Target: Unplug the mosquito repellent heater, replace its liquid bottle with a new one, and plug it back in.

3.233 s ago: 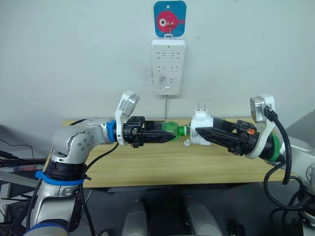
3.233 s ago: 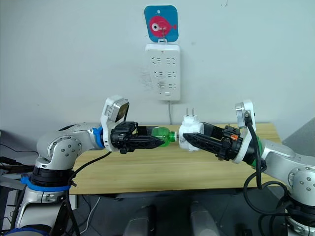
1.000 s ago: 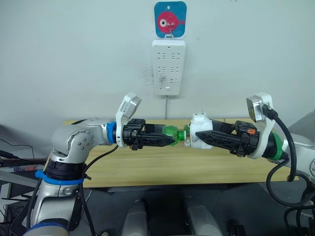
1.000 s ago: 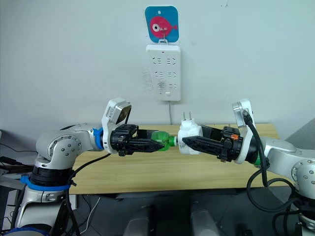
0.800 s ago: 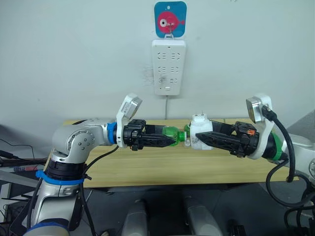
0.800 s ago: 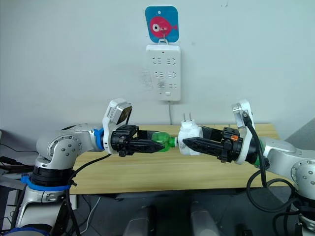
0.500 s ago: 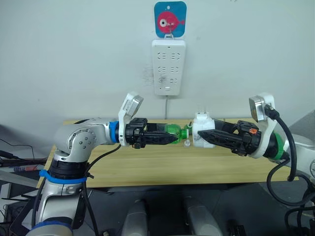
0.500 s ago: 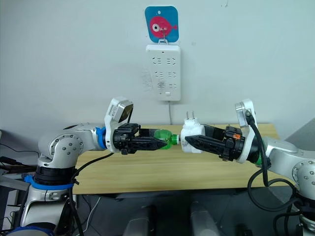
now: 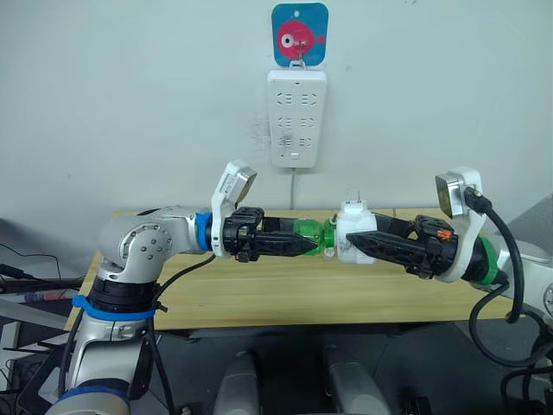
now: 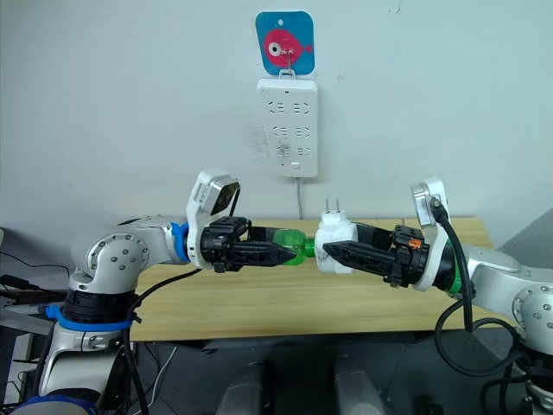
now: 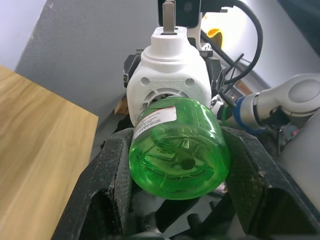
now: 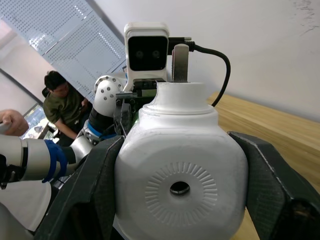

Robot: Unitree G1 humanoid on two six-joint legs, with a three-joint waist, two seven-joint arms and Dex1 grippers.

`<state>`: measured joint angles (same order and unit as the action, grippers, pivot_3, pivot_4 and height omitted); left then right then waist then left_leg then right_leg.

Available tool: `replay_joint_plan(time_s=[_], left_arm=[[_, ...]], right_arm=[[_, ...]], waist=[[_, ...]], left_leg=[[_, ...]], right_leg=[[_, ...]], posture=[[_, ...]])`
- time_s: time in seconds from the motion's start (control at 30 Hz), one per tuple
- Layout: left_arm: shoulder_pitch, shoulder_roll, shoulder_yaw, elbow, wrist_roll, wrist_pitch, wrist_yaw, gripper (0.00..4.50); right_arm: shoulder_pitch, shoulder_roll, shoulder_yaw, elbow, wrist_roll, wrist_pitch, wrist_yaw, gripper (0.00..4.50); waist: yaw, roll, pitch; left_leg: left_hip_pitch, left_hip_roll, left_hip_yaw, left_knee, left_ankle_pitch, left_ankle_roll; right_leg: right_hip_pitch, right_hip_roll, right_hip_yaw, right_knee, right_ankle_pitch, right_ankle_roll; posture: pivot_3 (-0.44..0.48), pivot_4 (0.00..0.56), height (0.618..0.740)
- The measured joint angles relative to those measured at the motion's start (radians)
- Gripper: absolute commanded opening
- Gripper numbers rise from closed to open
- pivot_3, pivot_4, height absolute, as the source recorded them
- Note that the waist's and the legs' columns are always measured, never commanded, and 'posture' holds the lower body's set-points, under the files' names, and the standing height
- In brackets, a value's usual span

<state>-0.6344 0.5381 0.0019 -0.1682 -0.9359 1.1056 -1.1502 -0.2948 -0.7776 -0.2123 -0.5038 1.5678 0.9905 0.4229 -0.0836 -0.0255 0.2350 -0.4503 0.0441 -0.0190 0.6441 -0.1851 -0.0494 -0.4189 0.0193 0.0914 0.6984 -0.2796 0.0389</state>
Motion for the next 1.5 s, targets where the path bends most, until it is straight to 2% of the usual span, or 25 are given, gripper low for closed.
replay_joint_plan(time_s=[0.4, 0.83, 0.9, 1.0, 1.3, 1.5], left_arm=[[0.013, -0.016, -0.051, -0.020, 0.062, -0.131, -0.027, 2.28], [0.026, -0.018, -0.066, -0.022, 0.087, -0.184, -0.039, 2.28], [0.027, -0.026, -0.070, -0.022, 0.102, -0.202, -0.036, 2.28], [0.024, -0.076, -0.105, -0.038, 0.114, -0.225, -0.013, 2.28], [0.017, -0.098, -0.103, -0.031, 0.110, -0.223, 0.038, 2.28], [0.009, -0.110, -0.073, -0.009, 0.105, -0.221, 0.070, 2.28]], right_arm=[[-0.011, -0.020, 0.018, -0.001, 0.076, -0.003, -0.053, 2.94], [-0.034, -0.048, 0.051, 0.004, 0.136, 0.003, -0.122, 2.94], [-0.045, -0.071, 0.058, 0.008, 0.146, 0.009, -0.131, 3.67], [-0.060, -0.078, 0.118, -0.004, 0.149, 0.031, -0.139, 4.50], [-0.060, -0.097, 0.135, -0.007, 0.116, 0.038, -0.155, 4.50], [-0.013, -0.132, 0.137, -0.102, -0.077, 0.028, -0.117, 4.50]], waist=[[0.000, 0.000, -0.001], [0.000, 0.000, -0.001], [0.000, 0.000, -0.001], [0.002, -0.001, -0.002], [0.000, -0.001, -0.002], [0.001, -0.001, -0.002]], left_leg=[[0.000, 0.000, 0.000, 0.000, 0.000, 0.000], [0.000, 0.000, 0.000, 0.000, 0.000, 0.000], [0.000, 0.000, 0.000, 0.000, 0.000, 0.000], [0.000, 0.000, 0.000, 0.000, 0.000, 0.000], [0.000, 0.000, 0.000, 0.000, 0.000, 0.000], [0.000, 0.000, 0.000, 0.000, 0.000, 0.000]], right_leg=[[0.000, 0.000, 0.000, 0.000, 0.000, 0.000], [0.000, 0.000, 0.000, 0.000, 0.000, 0.000], [0.000, 0.000, 0.000, 0.000, 0.000, 0.000], [0.001, 0.000, 0.000, -0.001, 0.000, 0.000], [0.000, 0.000, 0.000, 0.000, 0.000, 0.000], [0.000, 0.000, 0.000, 0.000, -0.002, 0.004]], posture=[[-0.106, 0.164, 0.740], [-0.102, 0.169, 0.740], [-0.102, 0.171, 0.740], [-0.101, 0.171, 0.740], [-0.106, 0.172, 0.740], [-0.108, 0.171, 0.740]])
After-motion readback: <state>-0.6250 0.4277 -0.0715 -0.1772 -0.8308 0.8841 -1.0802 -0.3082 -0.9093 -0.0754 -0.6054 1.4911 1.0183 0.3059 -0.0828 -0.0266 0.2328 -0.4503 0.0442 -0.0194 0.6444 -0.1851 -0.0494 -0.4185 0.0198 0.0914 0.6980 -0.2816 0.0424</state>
